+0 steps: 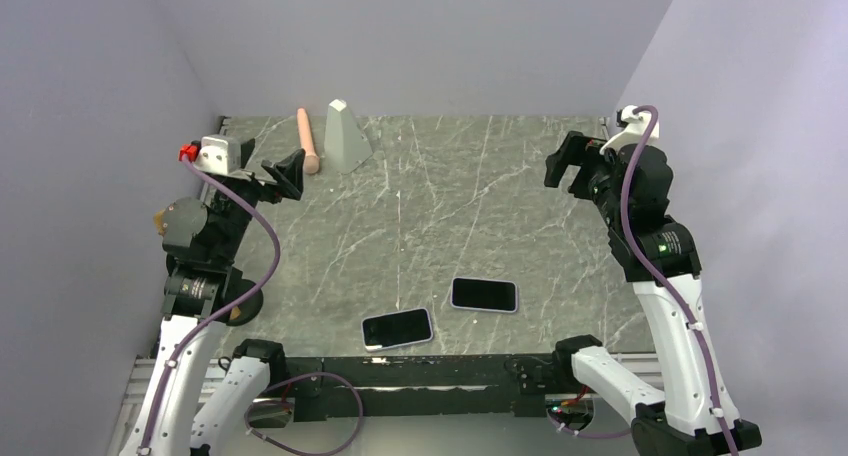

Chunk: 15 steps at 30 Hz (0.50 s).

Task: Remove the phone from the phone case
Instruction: Pick up the phone at the center of the board.

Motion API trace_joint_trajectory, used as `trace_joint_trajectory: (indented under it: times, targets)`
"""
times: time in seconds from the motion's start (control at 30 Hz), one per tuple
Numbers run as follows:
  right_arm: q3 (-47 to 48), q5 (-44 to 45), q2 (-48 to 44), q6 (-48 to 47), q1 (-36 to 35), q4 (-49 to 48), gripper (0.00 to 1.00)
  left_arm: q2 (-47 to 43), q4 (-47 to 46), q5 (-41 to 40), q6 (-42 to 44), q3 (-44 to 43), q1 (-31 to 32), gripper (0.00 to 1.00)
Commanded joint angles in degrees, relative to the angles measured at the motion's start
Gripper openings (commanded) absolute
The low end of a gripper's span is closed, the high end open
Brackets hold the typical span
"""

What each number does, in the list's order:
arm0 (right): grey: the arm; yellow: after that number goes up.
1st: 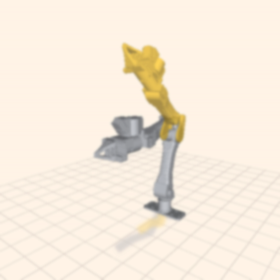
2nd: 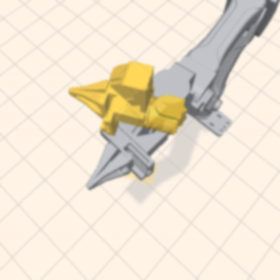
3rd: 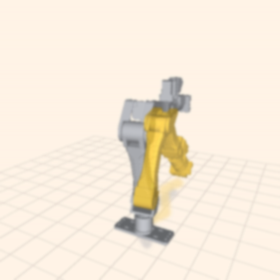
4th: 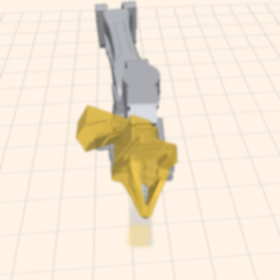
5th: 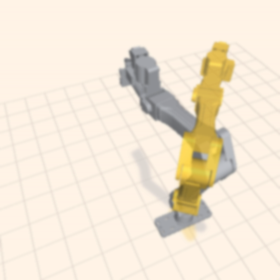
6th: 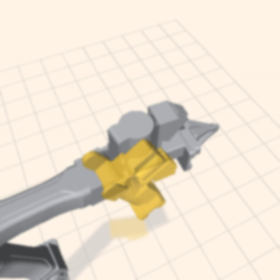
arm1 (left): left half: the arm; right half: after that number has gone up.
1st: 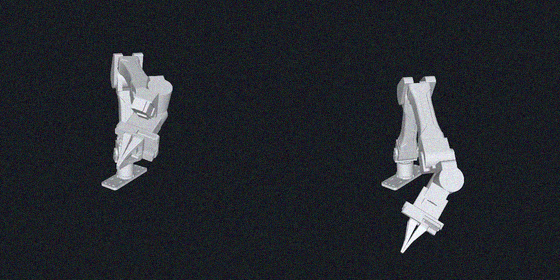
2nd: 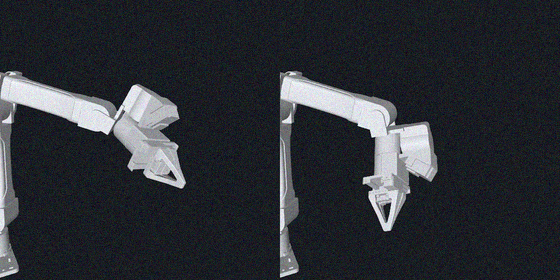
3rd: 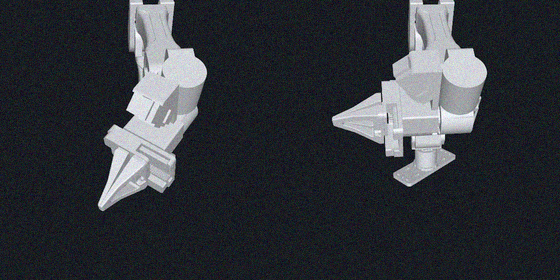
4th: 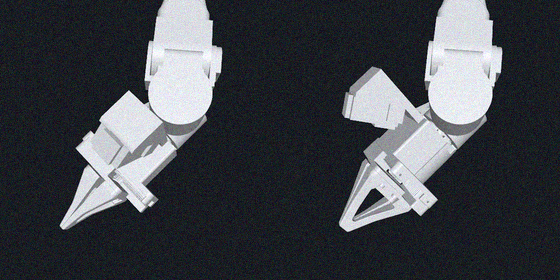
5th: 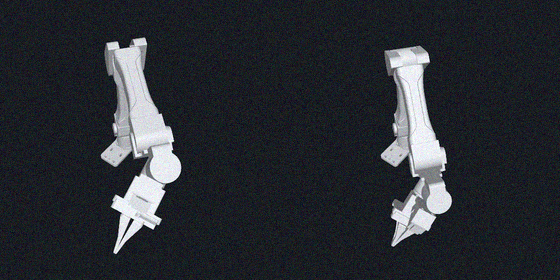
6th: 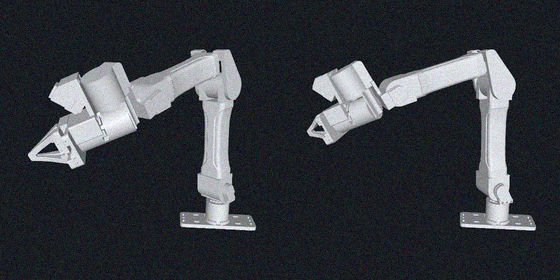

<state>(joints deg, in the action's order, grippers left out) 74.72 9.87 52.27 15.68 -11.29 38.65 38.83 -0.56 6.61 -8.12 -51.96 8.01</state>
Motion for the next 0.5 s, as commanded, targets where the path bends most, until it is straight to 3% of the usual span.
trace_joint_trajectory:
  times: [0.0,0.23,0.47]
  targets:
    - [1.1,0.1,0.5,0.6,0.2,1.4,1.0,-0.4,-3.1,2.1,0.8,-0.1,0.6,0.99]
    - [1.5,-1.6,4.1,0.9,0.1,3.3,1.0,0.5,-3.0,2.5,0.0,-0.1,1.1,0.99]
    - [1.1,-9.5,11.1,0.1,0.0,6.8,1.0,2.6,-2.7,5.9,-1.1,-0.8,1.5,0.99]
